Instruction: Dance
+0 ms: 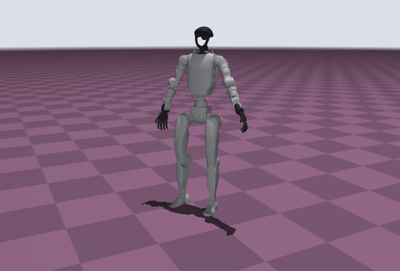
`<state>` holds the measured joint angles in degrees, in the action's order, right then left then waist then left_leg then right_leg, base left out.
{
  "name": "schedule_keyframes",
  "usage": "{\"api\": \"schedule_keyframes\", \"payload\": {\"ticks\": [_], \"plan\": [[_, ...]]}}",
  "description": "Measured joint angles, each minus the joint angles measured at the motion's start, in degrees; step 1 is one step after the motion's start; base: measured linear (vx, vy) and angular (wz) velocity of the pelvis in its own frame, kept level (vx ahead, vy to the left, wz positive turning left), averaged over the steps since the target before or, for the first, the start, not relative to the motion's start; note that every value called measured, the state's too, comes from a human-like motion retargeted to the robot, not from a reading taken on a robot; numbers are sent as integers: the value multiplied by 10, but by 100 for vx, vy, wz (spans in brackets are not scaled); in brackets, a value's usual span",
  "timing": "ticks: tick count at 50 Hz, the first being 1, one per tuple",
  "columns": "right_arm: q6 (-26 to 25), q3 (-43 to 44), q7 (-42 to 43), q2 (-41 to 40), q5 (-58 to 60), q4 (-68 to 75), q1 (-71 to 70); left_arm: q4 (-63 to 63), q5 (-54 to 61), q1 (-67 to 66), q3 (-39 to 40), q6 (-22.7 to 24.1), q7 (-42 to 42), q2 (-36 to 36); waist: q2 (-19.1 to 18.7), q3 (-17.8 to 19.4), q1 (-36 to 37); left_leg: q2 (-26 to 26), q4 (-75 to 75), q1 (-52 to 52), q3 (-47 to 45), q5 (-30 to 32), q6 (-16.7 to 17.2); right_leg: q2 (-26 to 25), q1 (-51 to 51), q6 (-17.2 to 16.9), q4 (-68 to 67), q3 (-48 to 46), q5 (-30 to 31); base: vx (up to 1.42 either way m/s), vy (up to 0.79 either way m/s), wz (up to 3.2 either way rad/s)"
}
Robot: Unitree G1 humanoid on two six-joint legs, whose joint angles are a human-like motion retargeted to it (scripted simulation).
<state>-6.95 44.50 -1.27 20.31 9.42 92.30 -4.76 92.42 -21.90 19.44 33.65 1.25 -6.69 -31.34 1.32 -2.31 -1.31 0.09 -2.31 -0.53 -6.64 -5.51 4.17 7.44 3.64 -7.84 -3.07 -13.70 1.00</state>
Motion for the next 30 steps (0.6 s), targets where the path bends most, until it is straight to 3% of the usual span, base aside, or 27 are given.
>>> {"api": "schedule_keyframes", "payload": {"ticks": [8, 18, 26, 30], "plan": [[14, -36, 52, 129, 11, -14, -136, 10, -22, 176, -86, 15, -20, -123, -7, -10, -1, 3, 7, -3, -6, 9, 2, -1, -2, 1, 2, 2, 7, 0, 0, 0], [47, -102, 68, 196, 42, -12, -242, 16, -58, 247, -122, 73, -46, -136, -11, -16, 8, -1, 10, -16, -11, 10, -2, 1, 10, 5, 3, -1, 7, 7, 3, -2], [7, -159, 73, 260, 94, 45, -284, 49, -114, 259, -137, 24, 6, -151, -10, -14, 19, -7, 8, -27, -12, 6, -6, 4, 24, 0, 3, -5, 3, 6, 2, 3], [-18, -184, 135, 274, 75, 51, -329, 39, -42, 317, -147, 11, 11, -141, -4, -11, 33, -15, 3, -23, -12, 7, -9, 13, 17, -21, -4, -1, 4, 0, 0, 0]]}}
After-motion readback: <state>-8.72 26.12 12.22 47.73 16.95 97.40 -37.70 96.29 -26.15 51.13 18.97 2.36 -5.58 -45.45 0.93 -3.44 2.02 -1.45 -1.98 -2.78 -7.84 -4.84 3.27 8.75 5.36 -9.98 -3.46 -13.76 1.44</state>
